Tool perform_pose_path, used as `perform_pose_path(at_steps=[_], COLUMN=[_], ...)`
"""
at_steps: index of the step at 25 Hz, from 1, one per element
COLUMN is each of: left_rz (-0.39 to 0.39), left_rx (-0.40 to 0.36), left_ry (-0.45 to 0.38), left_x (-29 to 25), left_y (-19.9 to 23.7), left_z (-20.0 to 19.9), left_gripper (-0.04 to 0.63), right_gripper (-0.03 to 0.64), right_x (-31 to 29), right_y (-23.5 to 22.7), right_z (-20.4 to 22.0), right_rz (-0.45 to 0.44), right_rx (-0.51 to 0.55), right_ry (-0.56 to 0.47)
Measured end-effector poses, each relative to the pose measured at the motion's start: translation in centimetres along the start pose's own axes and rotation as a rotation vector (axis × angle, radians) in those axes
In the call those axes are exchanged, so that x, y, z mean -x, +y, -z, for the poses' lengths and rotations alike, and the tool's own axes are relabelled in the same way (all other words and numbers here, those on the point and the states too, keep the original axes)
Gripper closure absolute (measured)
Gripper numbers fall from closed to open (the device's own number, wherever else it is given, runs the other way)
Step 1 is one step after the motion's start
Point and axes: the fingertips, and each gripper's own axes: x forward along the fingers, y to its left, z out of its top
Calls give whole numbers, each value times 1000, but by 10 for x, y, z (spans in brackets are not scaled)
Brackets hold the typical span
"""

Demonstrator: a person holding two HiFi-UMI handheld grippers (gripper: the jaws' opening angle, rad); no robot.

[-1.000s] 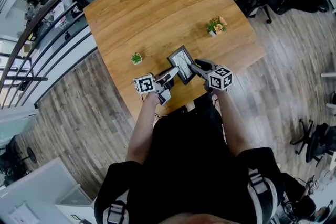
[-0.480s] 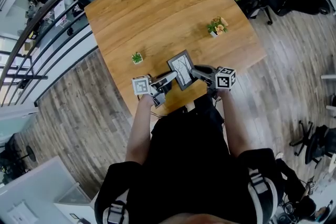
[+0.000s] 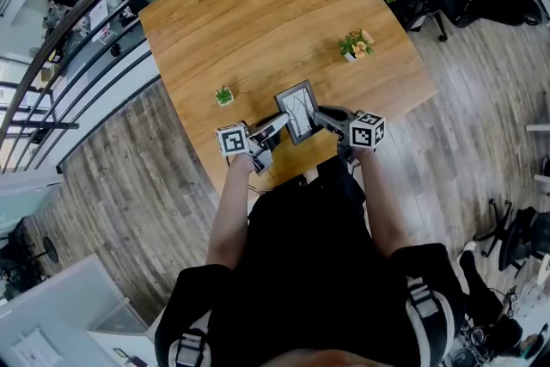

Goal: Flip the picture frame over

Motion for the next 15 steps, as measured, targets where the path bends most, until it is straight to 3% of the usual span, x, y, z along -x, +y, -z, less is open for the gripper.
perform_pose_path(at_steps=[6, 15], left_rz=[-121, -189], left_rx=[-45, -100], left_ry=[-5, 3], left_x=[-2, -14], left_y=[20, 29], left_z=[-4, -5], left_gripper=[515, 519], right_gripper=[525, 528], right_x=[1, 2], right_y=[-12, -27], right_z=[-4, -6], right_rz=[65, 132], right_rx=[14, 42], right_ry=[-4, 27])
